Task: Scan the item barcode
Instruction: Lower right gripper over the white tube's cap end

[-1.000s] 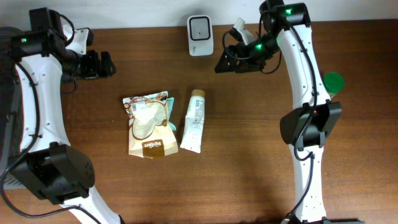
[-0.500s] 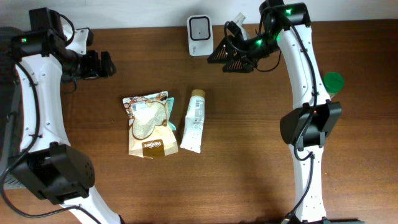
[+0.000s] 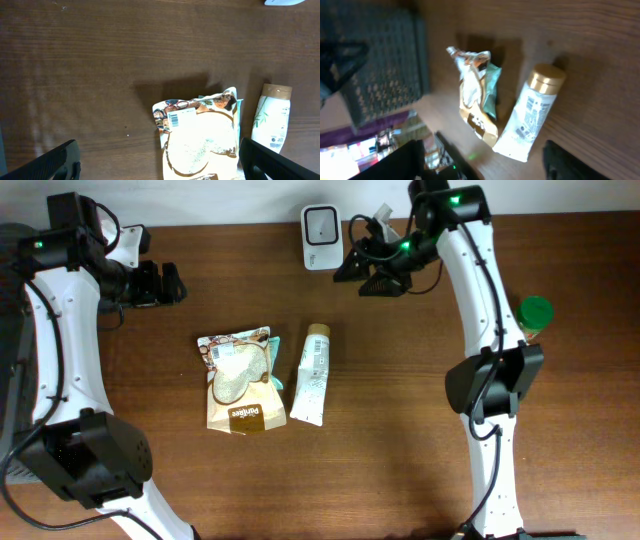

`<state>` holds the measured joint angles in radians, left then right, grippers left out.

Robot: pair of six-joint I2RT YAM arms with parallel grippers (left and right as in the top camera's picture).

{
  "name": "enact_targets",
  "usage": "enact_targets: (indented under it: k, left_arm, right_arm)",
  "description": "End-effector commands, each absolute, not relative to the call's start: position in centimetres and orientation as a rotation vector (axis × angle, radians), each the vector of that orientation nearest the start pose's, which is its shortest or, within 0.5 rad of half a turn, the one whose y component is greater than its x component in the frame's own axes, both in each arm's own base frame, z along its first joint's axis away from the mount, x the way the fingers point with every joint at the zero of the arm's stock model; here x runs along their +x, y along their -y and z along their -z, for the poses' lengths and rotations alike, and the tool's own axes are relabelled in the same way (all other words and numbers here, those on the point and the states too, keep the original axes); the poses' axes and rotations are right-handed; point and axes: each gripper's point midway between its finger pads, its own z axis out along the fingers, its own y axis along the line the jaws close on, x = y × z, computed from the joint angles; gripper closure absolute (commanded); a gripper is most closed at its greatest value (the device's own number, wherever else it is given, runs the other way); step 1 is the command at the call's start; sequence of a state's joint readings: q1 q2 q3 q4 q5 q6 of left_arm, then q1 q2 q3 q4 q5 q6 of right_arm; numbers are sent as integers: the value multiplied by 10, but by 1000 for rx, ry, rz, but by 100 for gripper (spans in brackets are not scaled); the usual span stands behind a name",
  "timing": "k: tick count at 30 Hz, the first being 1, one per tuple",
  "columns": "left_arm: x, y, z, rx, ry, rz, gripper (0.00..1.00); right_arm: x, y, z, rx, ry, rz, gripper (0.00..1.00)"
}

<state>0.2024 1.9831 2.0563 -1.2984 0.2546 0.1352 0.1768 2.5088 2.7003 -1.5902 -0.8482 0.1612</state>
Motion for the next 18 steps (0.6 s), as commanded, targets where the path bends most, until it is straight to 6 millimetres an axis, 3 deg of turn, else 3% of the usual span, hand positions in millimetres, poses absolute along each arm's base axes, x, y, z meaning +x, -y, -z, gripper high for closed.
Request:
enact_targets:
  k: [1, 5, 12, 18]
  left_arm:
    - [445, -44, -219, 3, -2719, 264, 1]
    - [445, -44, -219, 3, -2719, 264, 1]
    - [445, -44, -219, 3, -2719, 264, 1]
    - [445, -44, -219, 3, -2719, 264, 1]
  right_arm:
    - [461, -223, -197, -122, -2859, -1166, 34]
    - [459, -232, -191, -148, -2879, -1091, 39]
    - [453, -235, -172, -160, -2955, -799, 38]
    - [436, -213, -185, -192, -2993, -616, 37]
